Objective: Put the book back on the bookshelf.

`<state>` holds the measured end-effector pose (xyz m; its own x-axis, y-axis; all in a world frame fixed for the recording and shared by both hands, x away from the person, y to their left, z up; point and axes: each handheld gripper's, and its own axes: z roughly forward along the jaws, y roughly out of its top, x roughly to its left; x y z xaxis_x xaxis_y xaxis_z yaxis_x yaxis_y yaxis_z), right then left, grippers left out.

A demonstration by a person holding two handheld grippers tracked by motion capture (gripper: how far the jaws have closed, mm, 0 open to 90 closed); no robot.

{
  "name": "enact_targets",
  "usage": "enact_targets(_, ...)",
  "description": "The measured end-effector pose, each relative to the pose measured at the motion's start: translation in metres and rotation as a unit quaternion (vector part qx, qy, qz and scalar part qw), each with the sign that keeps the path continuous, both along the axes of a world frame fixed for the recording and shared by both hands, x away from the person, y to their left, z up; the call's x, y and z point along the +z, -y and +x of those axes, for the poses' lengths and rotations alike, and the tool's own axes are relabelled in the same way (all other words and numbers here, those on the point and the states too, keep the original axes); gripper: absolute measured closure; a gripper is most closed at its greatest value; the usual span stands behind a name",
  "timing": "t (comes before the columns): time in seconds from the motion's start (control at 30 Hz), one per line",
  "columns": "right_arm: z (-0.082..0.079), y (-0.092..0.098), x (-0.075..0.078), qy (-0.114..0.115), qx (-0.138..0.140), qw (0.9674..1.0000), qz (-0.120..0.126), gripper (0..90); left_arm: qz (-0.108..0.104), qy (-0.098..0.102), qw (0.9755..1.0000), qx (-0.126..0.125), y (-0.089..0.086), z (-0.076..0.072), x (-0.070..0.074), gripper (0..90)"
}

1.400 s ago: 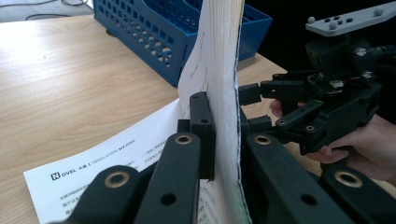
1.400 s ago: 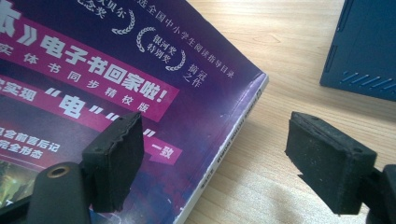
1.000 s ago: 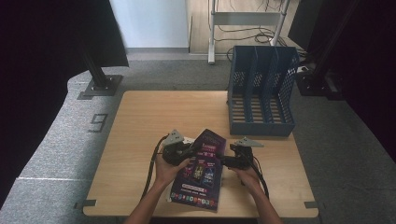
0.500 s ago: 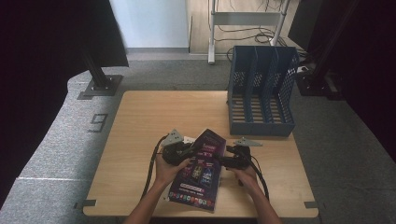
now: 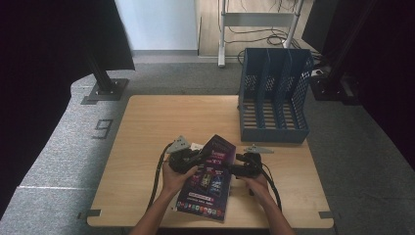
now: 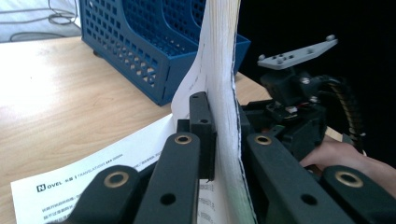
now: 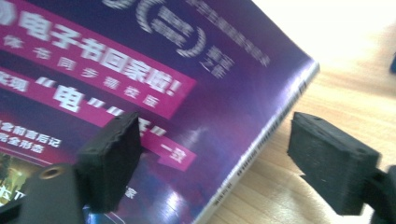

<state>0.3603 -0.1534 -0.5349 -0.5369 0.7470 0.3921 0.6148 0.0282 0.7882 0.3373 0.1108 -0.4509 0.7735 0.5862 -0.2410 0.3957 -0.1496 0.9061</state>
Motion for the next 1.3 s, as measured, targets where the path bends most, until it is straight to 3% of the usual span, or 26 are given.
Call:
enact_targets(0.23,-0.001,-0.002,0.0,-0.004,0.016,0.9998,0.01,15.6,-0.008,-0.004,0.9999,-0.007,0.001,0.0,-0.001,86.5)
enact_targets(0.57,-0.002,-0.006,0.001,-0.002,0.012,0.9999,-0.003,16.3,-0.021,-0.019,0.9996,-0.001,-0.005,0.005,-0.008,86.1)
enact_targets(0.87,-0.002,-0.01,-0.002,-0.006,0.011,0.9999,-0.012,17.2,-0.001,-0.042,0.999,0.011,-0.009,0.013,-0.024,85.0)
enact_targets(0.93,-0.002,-0.011,-0.002,-0.005,0.01,0.9998,-0.015,17.2,0.005,-0.056,0.9983,0.017,-0.011,0.019,-0.031,84.7)
enact_targets(1.3,0.0,-0.018,-0.009,-0.01,0.005,0.9993,-0.034,18.1,0.025,-0.082,0.996,0.024,-0.011,0.029,-0.052,83.2)
